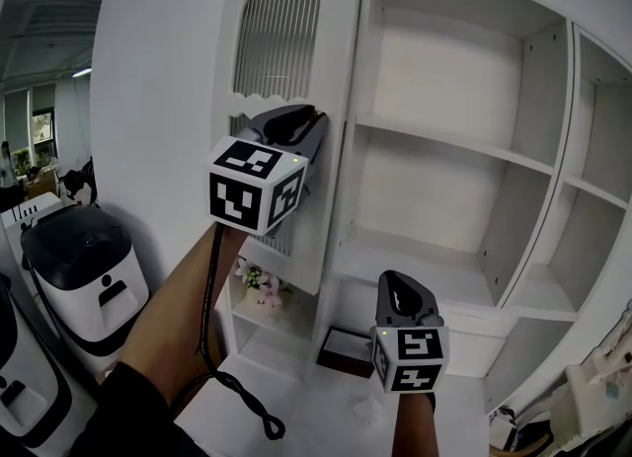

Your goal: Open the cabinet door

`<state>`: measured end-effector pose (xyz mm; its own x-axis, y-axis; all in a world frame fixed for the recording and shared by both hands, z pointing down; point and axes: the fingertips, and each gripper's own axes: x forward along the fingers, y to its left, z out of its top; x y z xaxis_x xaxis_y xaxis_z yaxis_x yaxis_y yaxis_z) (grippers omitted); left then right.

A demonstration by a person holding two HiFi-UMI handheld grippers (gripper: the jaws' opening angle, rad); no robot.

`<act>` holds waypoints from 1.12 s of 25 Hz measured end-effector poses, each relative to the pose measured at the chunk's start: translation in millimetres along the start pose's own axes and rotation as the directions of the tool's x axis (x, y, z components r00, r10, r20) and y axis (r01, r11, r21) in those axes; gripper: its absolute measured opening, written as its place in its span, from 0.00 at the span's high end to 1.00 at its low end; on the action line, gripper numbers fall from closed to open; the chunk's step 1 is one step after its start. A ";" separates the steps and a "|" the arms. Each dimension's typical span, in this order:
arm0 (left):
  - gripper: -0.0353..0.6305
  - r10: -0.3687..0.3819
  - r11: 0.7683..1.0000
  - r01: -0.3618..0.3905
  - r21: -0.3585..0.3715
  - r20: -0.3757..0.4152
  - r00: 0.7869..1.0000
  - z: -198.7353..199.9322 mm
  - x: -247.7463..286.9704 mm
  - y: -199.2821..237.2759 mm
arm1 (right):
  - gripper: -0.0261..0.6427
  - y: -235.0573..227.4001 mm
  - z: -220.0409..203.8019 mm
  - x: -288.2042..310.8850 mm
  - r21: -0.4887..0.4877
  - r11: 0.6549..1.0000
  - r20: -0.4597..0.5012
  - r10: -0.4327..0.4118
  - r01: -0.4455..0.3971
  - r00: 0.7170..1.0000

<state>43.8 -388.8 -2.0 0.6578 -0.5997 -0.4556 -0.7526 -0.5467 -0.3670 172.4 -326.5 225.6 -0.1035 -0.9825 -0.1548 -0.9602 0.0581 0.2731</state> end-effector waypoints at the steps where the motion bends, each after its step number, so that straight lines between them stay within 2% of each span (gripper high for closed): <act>1: 0.83 0.000 1.000 0.000 -0.001 0.002 1.000 0.0 0.4 -0.1 | 0.93 -2.7 -0.8 -0.3 0.002 1.000 -0.001 -0.004 0.004 1.000; 14: 0.84 -0.034 0.999 0.034 -0.034 0.025 0.999 5.4 -9.8 2.5 | 0.93 -1.5 -5.6 1.0 0.011 1.000 -0.010 0.000 0.000 1.000; 28: 0.84 -0.102 0.992 0.107 -0.069 0.084 0.991 23.7 -47.6 12.1 | 0.93 27.2 -0.2 11.7 0.021 0.999 0.004 0.040 -0.040 0.999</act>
<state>2.6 -353.1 -3.9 0.7261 -0.4900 -0.4824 -0.6738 -0.6471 -0.3568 145.1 -336.4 231.4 -0.1423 -0.9788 -0.1473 -0.9606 0.1007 0.2589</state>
